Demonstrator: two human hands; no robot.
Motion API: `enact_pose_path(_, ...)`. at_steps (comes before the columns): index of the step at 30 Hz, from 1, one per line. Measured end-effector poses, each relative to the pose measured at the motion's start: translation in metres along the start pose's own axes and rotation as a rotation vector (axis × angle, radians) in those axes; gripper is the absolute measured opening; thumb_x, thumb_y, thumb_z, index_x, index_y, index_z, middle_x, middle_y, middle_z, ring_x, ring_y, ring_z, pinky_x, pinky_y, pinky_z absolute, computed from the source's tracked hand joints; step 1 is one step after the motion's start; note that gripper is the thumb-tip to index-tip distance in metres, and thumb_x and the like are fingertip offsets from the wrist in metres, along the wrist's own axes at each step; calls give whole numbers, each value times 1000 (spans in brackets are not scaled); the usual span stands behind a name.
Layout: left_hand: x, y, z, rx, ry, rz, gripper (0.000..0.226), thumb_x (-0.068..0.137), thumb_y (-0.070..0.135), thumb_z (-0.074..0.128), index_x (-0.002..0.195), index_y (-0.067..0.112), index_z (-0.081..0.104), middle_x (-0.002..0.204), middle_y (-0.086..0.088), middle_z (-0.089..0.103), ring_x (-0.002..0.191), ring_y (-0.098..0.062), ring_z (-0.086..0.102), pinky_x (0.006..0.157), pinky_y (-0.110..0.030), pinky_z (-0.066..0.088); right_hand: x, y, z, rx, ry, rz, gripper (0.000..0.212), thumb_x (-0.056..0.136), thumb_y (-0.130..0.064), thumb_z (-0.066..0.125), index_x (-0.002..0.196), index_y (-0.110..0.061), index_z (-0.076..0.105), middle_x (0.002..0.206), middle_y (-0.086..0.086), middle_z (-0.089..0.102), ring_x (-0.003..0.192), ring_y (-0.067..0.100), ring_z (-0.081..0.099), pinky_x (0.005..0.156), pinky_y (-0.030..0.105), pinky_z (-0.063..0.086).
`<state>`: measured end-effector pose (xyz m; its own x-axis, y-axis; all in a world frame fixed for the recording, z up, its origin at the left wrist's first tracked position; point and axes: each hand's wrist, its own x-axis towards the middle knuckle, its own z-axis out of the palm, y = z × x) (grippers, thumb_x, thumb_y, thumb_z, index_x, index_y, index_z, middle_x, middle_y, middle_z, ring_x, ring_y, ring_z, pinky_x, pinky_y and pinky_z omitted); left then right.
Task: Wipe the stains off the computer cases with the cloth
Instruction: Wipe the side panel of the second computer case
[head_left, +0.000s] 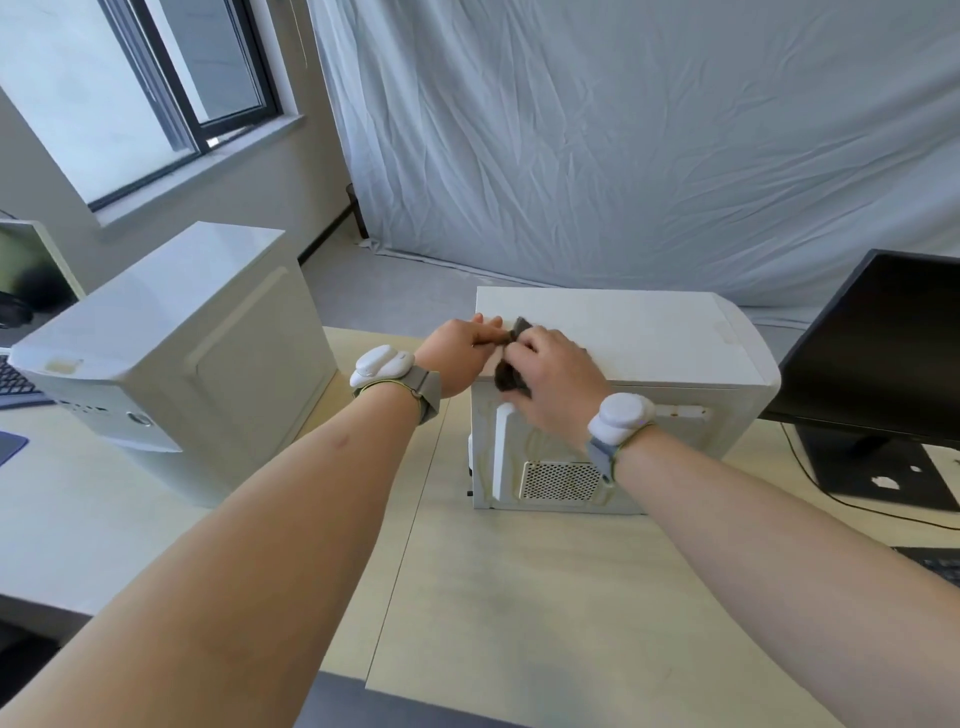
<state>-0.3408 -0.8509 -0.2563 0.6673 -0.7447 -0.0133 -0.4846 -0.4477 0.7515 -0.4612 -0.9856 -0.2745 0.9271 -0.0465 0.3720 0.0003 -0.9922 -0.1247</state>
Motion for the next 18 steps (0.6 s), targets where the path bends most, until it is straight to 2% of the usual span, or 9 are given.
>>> enact_pose_path(3,2,-2,0,17,-3,2,36,107,15,46,137,21,63,156,7,44,150,-6,25,108,-8,9,-14,39,-21,84,-1,42,27,78,-37,68,87,-11,65,109,7,59,100,34,57,83,38,48)
enact_pose_path(6,2,-4,-1,24,-4,1,36,107,16,46,137,23,63,156,8,44,150,-5,24,110,-10,10,-30,53,-38,157,-71,199,22,88,-36,71,90,-18,59,96,-4,59,91,24,56,73,35,43)
enact_pose_path(9,2,-5,0,12,5,12,35,107,15,47,136,22,64,155,8,45,150,-5,24,109,-10,10,-25,34,-33,226,31,266,29,88,-46,70,97,-21,61,92,-4,61,85,20,55,71,34,42)
enact_pose_path(11,3,-6,-1,7,17,12,36,105,12,47,135,21,65,155,3,46,151,-6,24,110,-11,12,-15,7,-19,305,73,197,35,88,-51,66,103,-19,65,98,-1,65,90,19,56,76,33,43)
enact_pose_path(13,5,-7,-2,20,22,-1,37,102,8,47,132,18,67,157,-5,44,152,-9,23,113,-15,15,-10,-17,3,234,59,71,38,91,-45,59,109,-12,65,107,6,66,101,25,57,88,36,43)
enact_pose_path(15,5,-6,-1,44,25,-24,38,100,5,46,127,16,69,159,-10,39,152,-13,24,117,-21,18,-9,-29,24,19,85,-18,38,90,-33,58,116,-5,61,117,12,63,110,32,56,98,41,44)
enact_pose_path(16,5,-5,0,47,22,-28,38,99,5,45,126,16,70,159,-10,38,152,-13,24,119,-23,19,-10,-29,29,-56,110,-27,35,89,-26,61,117,-5,59,117,13,62,109,34,56,97,44,45)
enact_pose_path(18,4,-4,-1,35,21,-18,37,101,5,46,127,15,70,156,-9,43,152,-10,22,119,-23,21,-8,-29,33,-100,159,-53,25,83,-12,66,106,-7,58,105,12,61,98,35,57,89,44,47)
